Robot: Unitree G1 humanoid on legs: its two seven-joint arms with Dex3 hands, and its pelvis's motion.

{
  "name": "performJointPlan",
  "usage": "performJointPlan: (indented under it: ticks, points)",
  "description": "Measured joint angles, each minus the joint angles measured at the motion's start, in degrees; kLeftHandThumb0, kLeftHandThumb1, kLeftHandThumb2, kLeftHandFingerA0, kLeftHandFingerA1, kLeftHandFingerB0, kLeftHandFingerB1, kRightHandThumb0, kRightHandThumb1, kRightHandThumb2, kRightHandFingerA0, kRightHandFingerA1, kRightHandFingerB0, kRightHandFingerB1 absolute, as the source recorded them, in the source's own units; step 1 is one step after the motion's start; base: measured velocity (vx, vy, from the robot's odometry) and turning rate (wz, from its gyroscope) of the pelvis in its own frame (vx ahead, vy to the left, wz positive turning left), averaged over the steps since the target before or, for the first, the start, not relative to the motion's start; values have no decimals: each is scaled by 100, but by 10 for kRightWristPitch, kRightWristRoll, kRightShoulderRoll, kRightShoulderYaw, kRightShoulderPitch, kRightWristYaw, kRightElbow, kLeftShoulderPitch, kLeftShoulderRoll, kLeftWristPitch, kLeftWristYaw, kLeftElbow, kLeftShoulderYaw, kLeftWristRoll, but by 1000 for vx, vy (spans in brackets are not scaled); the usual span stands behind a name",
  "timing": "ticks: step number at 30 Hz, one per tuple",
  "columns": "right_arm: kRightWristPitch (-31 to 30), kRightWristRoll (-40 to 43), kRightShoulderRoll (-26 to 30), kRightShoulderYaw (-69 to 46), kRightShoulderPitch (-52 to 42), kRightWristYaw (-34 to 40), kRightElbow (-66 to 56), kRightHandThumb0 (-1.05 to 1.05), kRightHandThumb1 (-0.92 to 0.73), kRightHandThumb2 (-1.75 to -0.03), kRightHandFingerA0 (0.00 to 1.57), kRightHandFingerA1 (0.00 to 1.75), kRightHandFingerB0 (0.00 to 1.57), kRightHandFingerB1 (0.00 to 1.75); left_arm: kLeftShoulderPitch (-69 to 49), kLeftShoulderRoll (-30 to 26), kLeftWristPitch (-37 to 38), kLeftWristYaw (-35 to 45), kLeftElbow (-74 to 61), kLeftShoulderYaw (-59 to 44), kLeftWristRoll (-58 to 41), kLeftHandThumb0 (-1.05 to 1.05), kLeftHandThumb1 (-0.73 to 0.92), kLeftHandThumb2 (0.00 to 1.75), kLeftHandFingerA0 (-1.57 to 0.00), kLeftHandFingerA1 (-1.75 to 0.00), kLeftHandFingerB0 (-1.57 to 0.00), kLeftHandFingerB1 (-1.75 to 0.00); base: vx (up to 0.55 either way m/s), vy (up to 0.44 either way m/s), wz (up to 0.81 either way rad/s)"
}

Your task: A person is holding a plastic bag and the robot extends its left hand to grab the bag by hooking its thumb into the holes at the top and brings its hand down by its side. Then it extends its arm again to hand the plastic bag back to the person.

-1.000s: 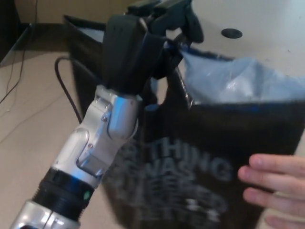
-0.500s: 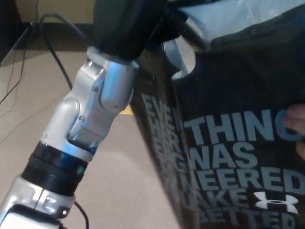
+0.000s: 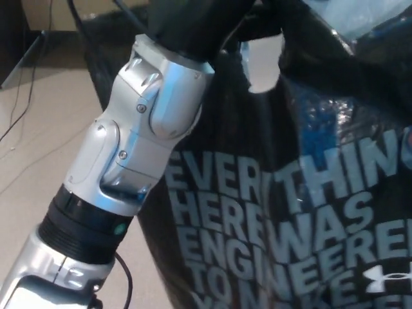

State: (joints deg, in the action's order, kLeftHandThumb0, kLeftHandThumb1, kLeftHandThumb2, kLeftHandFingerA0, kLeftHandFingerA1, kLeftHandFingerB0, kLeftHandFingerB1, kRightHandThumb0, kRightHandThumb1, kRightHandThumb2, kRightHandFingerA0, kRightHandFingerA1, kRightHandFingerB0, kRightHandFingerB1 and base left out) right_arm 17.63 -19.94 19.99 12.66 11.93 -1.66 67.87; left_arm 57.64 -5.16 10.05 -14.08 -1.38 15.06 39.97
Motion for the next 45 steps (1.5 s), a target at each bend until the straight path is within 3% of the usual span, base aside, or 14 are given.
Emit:
performJointPlan:
  ticks: [5,6,10,25,28,30,31,32,33,40,41,43,44,45]
  points:
    - [0,0,0,1,0,0,0,-42,-66,-63,66,48,57,42,-1,-15,-22,46,-27,5,0,-83,43,58,0,0,0,0,0,0,0]
    - [0,0,0,1,0,0,0,-41,-67,-62,65,47,57,41,-2,-16,-23,49,-29,5,0,-73,43,82,0,-2,0,0,0,0,0]
    - [0,0,0,3,2,0,0,-41,-66,-62,66,48,57,41,-6,-35,-43,94,-50,9,0,-78,45,85,0,0,0,0,0,0,0]
    - [0,-1,-1,7,5,0,0,-38,-70,-61,64,46,58,41,-99,-141,-99,232,-123,12,-1,-73,42,83,0,-7,0,-1,0,0,0]
    - [0,-1,-1,10,7,0,0,-38,-70,-61,64,45,58,41,-152,-179,-105,259,-130,5,-2,-81,35,67,-6,-34,-2,-13,0,0,0]
    - [0,-3,-1,15,8,0,0,-38,-70,-61,64,45,58,41,-206,-211,-112,281,-131,-7,-4,-59,33,81,0,-30,0,-17,0,0,0]
    - [0,-3,-1,17,8,0,0,-37,-70,-61,63,45,58,41,-230,-222,-117,290,-130,-11,-6,-79,37,62,-1,-27,0,-18,0,0,0]
    - [-1,-3,-1,18,8,0,0,-37,-70,-61,63,45,58,41,-246,-229,-120,298,-128,-15,-7,-79,37,62,-1,-27,0,-18,0,0,7]
    - [-1,-3,-1,19,9,0,0,-37,-70,-61,64,45,58,40,-259,-235,-123,304,-128,-18,-8,-67,39,79,0,-11,0,-8,0,0,0]
    - [-2,-3,-2,21,15,0,-5,-41,-66,-63,66,49,58,42,-395,-248,-113,293,-79,-71,-28,-71,42,72,-9,-39,-5,-25,0,0,0]
    - [-2,-3,-1,21,15,0,-5,-40,-66,-62,65,48,58,42,-416,-247,-107,283,-62,-76,-30,-34,20,83,-1,-49,0,-48,0,0,0]
    - [-2,-3,-2,21,15,0,-5,-37,-70,-61,63,45,60,41,-453,-242,-94,264,-28,-87,-32,-34,22,84,0,-49,0,-48,0,0,0]
    - [-1,-3,-2,21,15,0,-5,-37,-69,-61,63,45,59,41,-465,-241,-89,257,-15,-91,-33,-64,41,70,-15,-41,-9,-35,0,0,0]
    - [-1,-3,-2,21,15,0,-5,-37,-69,-61,64,46,59,41,-479,-240,-83,247,3,-96,-34,-64,42,70,-17,-42,-10,-35,0,0,0]
